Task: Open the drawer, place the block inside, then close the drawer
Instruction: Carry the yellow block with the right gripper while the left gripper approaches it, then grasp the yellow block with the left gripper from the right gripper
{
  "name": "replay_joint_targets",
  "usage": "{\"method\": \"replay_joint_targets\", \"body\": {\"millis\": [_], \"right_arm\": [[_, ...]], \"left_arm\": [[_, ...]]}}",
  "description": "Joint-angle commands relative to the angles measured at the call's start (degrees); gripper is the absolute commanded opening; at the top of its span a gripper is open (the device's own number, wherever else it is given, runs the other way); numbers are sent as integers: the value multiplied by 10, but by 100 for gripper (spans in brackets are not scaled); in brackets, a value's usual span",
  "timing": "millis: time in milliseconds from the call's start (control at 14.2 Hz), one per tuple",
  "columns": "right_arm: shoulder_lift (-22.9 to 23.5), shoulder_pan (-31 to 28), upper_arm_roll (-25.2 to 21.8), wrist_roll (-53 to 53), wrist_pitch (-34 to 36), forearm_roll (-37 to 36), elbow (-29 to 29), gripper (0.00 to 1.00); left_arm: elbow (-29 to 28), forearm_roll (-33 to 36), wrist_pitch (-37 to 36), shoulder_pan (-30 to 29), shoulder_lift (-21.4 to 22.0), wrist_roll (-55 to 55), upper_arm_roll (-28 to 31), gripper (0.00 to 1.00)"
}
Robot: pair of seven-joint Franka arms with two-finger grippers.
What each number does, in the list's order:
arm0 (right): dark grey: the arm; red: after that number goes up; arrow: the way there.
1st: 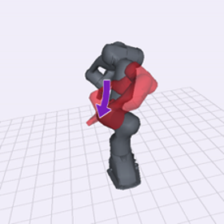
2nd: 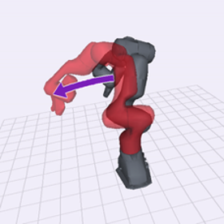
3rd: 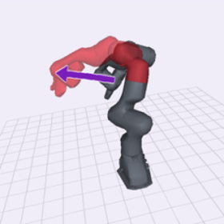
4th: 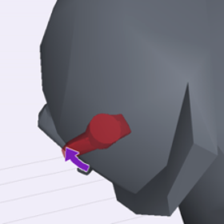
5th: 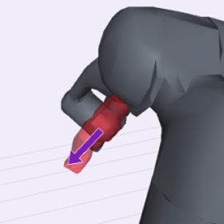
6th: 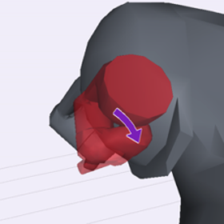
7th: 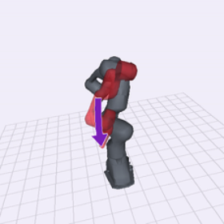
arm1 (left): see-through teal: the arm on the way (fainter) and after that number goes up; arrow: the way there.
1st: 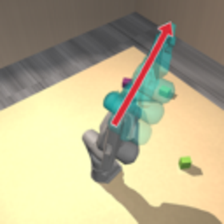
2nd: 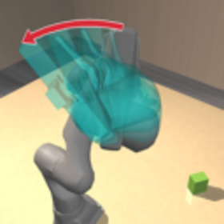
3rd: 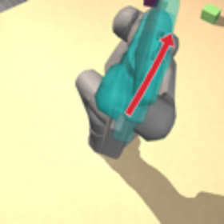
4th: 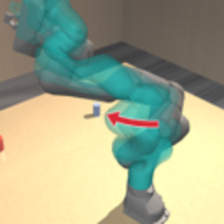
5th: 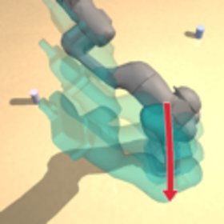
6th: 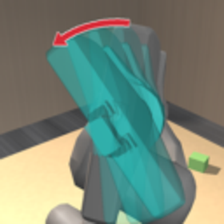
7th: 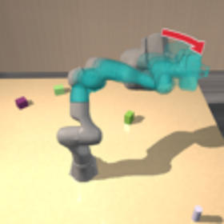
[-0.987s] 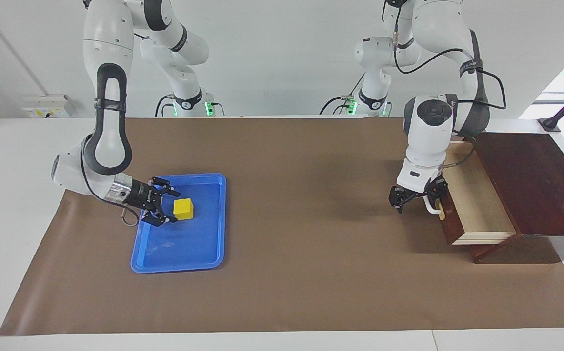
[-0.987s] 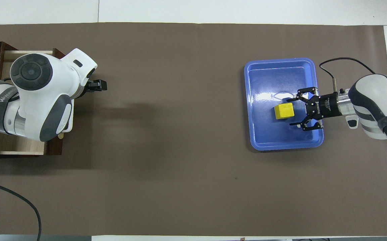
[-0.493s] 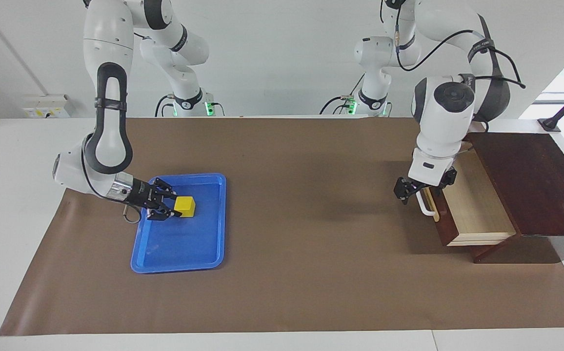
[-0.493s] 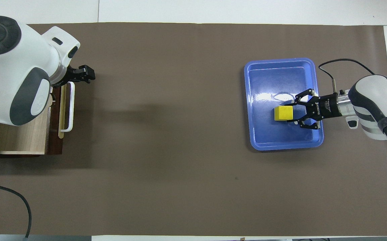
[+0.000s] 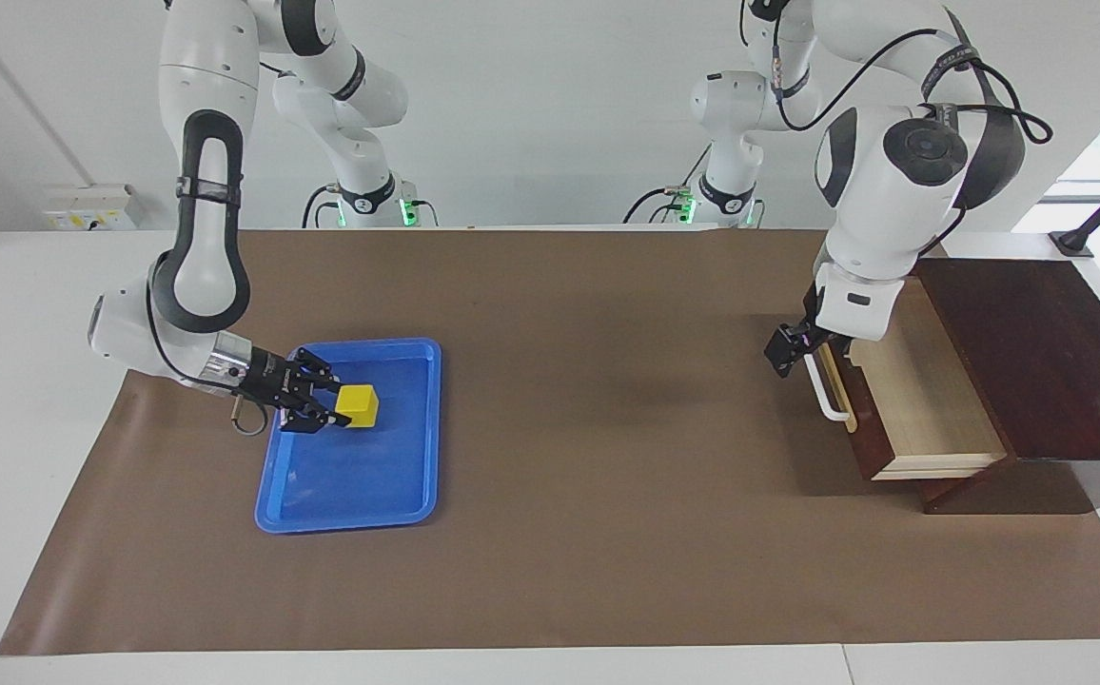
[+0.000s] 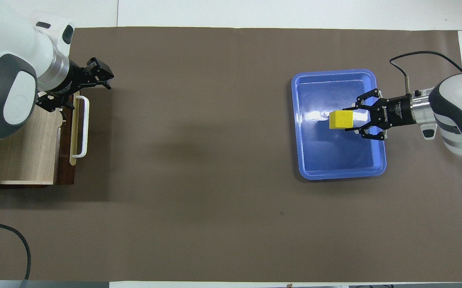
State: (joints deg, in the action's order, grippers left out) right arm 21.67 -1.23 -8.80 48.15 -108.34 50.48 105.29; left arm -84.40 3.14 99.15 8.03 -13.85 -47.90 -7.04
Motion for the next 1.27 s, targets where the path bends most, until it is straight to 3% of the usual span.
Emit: {"method": "replay_joint_targets", "body": {"millis": [0,423,705,1198], "right_arm": [[14,23,4,44,10,9,-47,0],[28,126,4,173,18,7,-118,0],[41,201,4,279,-21,12,-144,0],[41,263,4,331,-46,13,-143,0]], "left_arm": [[24,-16,-8,12,-14,-141,5,100],[23,-24,5,49,-14,-373,6,100],[19,-22,34,87,-14,-542,5,100],[17,-23,65,145,-42,-690,7,100]]}}
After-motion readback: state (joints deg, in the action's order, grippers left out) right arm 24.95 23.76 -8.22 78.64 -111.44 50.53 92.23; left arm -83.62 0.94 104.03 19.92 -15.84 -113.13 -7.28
